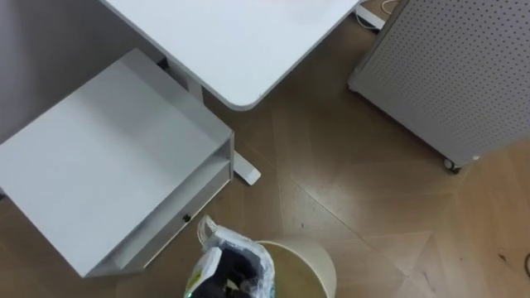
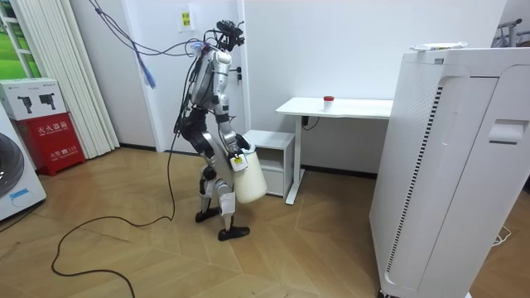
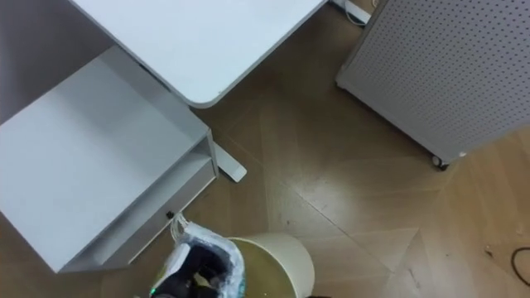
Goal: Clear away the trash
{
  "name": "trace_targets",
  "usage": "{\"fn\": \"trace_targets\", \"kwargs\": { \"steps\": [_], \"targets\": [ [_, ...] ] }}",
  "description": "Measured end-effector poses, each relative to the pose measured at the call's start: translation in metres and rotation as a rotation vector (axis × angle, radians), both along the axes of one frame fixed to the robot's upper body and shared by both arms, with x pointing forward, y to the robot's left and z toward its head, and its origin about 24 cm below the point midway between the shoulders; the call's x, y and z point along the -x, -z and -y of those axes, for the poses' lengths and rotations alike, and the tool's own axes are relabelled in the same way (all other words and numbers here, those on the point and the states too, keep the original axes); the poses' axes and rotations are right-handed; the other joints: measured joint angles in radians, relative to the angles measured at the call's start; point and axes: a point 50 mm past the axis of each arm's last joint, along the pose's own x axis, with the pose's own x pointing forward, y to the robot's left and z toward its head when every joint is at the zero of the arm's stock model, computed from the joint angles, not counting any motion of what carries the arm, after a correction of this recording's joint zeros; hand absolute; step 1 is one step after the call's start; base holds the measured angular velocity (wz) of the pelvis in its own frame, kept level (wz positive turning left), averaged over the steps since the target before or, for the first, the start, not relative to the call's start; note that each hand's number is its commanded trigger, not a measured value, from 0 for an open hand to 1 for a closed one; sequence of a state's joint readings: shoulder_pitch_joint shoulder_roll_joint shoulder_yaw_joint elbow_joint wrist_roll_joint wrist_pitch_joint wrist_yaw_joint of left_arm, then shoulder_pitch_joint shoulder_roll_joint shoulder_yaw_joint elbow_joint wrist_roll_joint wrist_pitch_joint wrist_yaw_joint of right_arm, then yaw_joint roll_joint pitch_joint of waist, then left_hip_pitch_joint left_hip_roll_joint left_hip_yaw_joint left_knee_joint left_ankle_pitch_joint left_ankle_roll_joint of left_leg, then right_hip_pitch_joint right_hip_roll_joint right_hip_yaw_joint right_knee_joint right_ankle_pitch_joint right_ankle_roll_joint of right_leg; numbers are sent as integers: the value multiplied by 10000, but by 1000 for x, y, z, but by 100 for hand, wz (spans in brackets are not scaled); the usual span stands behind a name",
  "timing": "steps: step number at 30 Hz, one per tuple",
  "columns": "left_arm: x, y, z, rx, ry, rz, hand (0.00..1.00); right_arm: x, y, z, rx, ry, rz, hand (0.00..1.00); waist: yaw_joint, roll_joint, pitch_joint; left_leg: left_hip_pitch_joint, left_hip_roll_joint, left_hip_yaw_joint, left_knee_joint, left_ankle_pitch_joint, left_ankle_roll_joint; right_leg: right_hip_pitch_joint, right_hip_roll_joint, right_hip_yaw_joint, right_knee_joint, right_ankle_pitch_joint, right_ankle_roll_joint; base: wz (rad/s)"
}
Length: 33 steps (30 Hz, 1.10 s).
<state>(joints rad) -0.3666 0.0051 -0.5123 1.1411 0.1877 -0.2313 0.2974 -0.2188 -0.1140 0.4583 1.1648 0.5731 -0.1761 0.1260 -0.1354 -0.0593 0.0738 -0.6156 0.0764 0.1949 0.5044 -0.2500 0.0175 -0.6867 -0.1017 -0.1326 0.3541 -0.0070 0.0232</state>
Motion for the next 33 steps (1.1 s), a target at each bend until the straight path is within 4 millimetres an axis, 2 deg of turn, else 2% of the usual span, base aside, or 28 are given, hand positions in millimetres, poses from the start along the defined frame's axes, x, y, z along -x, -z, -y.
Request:
{"fn": "trace_targets", "kwargs": {
  "steps": [5, 6, 7, 8, 18, 26, 33],
  "targets": [
    [8, 6, 9, 292, 1107, -834, 100, 0, 0, -1, 148, -260, -8, 100, 4, -124, -55, 10, 4, 38, -21, 1, 10, -2, 27, 99, 48, 33, 24, -1],
    [9, 7, 10, 300, 1186, -915, 64, 0, 0, -1, 143, -262, -8, 100, 10, -127, -58, 12, 6, 37, -18, 1, 10, -2, 27, 95, 55, 33, 24, 0],
    [12, 9, 11, 307, 1379, -1080, 19, 0, 0, -2, 137, -269, -2, 100, 23, -129, -59, 12, 9, 36, 1, 2, 10, -2, 26, 84, 58, 33, 22, 0],
    [15, 11, 11, 352, 1498, -1254, 0, 0, 0, -2, 117, -284, 3, 100, 23, -129, -59, 13, 11, 36, 54, 2, 10, -2, 23, 74, 61, 36, 18, 0],
    [31, 25, 5, -28, 1873, -2223, 0, 2, 2, -7, 6, -364, -78, 100, 42, -114, -73, 33, 30, 45, 216, 2, 11, 73, 7, 43, 101, 83, -7, 0],
    [43, 34, -2, -706, 2490, -2876, 0, 5, 3, -5, 13, -485, -216, 100, 84, -29, -178, 198, 43, 276, 90, 28, 55, 100, 11, 177, 91, 211, -45, -7],
    [46, 35, -1, -764, 2569, -2931, 0, 9, 6, -3, -6, -493, -393, 100, 94, 5, -194, 624, 44, 372, 70, 18, 74, 477, 11, 277, 68, 246, -28, -3]
  ]
}}
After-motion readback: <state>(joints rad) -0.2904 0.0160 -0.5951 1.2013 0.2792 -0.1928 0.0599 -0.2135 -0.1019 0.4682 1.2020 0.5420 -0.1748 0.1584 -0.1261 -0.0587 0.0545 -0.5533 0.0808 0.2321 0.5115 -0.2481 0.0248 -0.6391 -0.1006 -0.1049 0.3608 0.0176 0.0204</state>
